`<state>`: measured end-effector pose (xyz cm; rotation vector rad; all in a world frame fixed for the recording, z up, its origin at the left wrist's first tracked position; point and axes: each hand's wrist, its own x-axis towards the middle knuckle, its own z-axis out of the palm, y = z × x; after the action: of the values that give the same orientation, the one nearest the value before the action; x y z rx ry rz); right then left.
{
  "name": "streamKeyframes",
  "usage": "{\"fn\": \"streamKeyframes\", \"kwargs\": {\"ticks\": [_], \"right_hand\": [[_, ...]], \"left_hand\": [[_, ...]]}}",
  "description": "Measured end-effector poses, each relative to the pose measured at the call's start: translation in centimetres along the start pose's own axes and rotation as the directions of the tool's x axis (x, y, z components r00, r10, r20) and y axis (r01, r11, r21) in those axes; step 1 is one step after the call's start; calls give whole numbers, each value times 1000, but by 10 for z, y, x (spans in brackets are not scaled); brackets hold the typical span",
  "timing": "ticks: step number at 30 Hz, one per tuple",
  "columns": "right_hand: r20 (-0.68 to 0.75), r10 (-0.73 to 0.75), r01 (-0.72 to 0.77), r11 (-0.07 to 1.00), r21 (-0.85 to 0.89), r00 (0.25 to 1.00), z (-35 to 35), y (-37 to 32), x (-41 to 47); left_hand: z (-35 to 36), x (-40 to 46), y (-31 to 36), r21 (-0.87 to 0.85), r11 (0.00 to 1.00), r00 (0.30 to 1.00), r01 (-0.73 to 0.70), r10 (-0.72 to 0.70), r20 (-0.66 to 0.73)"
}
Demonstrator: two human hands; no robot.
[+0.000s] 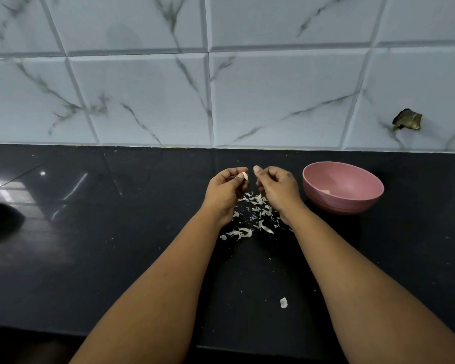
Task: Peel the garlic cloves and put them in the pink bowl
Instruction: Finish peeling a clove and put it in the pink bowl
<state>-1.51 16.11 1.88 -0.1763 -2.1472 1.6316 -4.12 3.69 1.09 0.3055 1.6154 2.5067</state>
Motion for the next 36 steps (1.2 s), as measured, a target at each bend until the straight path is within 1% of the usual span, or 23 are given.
{"fn": "streamKeyframes", "kwargs": {"ticks": [2, 4, 6, 8, 10, 12, 15, 18, 20, 23, 25, 28, 30, 32, 34, 36], "right_hand": [[51, -22, 18, 998, 64, 998, 0, 3, -1], [93, -22, 6, 987, 163, 995, 2, 5, -2], [76, -24, 5, 972, 233, 997, 0, 4, -2], [34, -24, 15, 967, 255, 999, -2, 4, 1], [17, -49, 44, 973, 227, 999, -4, 6, 3], [38, -77, 68, 978, 197, 996, -3, 7, 2], [54, -105, 94, 980, 175, 993, 0, 5, 1], [34, -110, 106, 989, 105, 993, 2, 5, 2], [23, -99, 97, 993, 68, 995, 2, 6, 3], [33, -38, 35, 995, 98, 999, 4, 6, 4], [57, -32, 27, 995, 92, 998, 5, 6, 4], [99, -140, 144, 989, -40, 985, 6, 8, 3], [116, -193, 204, 975, -85, 974, 6, 10, 1], [92, -214, 222, 970, -97, 973, 4, 10, 1], [54, -204, 208, 973, -95, 978, 3, 11, 3], [32, -121, 121, 993, 14, 992, 3, 10, 3]], "left_hand": [[0, 0, -1, -2, 1000, 1000, -12, 12, 12], [-1, 0, -1, 16, 1000, 1000, -23, 23, 3], [-1, 0, 1, -13, 1000, 1000, -15, 15, -13], [-1, 0, 3, -57, 998, 1000, -7, 7, 1], [0, -1, 1, -22, 999, 1000, -24, 24, 3], [-1, -1, 0, 10, 999, 999, -36, 36, -26], [-5, 1, 2, -25, 1000, 998, -19, 17, -58], [-5, 1, 4, -63, 998, 999, 0, -4, -54], [-4, 0, 4, -64, 998, 999, 6, -9, -44], [-4, 0, 3, -39, 999, 999, 8, -9, -37], [-4, 2, 2, -1, 1000, 999, -5, 5, -53], [-5, 4, 0, 59, 998, 997, -30, 34, -67], [-5, 4, -2, 95, 995, 996, -41, 48, -75], [-5, 3, -3, 136, 990, 995, -49, 61, -84], [-4, 2, -3, 155, 987, 994, -53, 67, -85], [-4, 1, -2, 131, 990, 994, -56, 68, -91]]}}
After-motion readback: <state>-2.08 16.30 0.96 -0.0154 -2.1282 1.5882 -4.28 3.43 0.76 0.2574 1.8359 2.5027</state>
